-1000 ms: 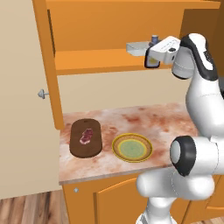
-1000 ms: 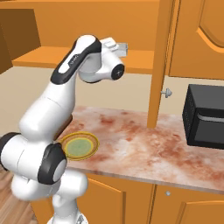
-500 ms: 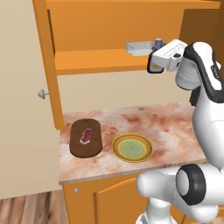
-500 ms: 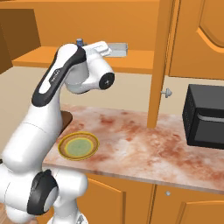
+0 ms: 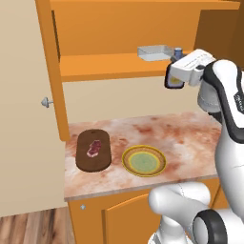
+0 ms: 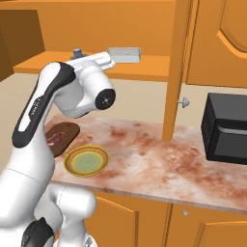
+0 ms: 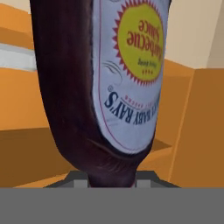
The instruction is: Pick the steak from the plate and place it on the cutting board. Then pick the condiment bottle from the cabinet and place it next to the cutting board.
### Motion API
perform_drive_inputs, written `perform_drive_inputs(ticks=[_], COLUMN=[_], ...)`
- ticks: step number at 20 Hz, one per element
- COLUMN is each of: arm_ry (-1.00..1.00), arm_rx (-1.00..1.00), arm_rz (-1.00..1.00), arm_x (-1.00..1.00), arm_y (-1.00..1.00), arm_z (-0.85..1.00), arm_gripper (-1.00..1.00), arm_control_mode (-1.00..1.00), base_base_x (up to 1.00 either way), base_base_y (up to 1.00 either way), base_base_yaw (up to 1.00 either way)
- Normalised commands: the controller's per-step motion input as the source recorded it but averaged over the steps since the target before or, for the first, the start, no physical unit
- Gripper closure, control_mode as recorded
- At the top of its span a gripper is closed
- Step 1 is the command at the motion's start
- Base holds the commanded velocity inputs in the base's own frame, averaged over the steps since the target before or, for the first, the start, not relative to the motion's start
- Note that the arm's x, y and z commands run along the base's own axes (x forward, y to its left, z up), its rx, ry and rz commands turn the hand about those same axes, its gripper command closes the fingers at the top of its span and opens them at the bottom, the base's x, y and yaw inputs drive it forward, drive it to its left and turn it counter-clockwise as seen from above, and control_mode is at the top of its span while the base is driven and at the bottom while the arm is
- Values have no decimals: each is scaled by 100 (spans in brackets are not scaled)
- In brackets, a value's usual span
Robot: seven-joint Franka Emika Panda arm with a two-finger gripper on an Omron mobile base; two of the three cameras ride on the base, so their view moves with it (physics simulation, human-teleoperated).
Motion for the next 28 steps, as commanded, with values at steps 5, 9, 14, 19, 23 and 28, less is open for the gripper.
perform_drive_inputs(ticks=[5, 9, 14, 19, 23, 28], arm_ry=[7, 4, 2, 2, 0, 0], arm_rx=[1, 1, 3, 6, 5, 1], arm_rz=[0, 0, 0, 1, 2, 1], arm_x=[-53, -39, -34, -23, -7, -5], arm_y=[1, 0, 0, 0, 0, 0], arm_z=[-5, -25, -43, -55, -57, -48], arm_gripper=[100, 100, 100, 100, 100, 100], arm_control_mode=[-100, -100, -100, -100, -100, -100], base_base_x=[0, 0, 0, 0, 0, 0], base_base_y=[0, 0, 0, 0, 0, 0], base_base_yaw=[0, 0, 0, 0, 0, 0])
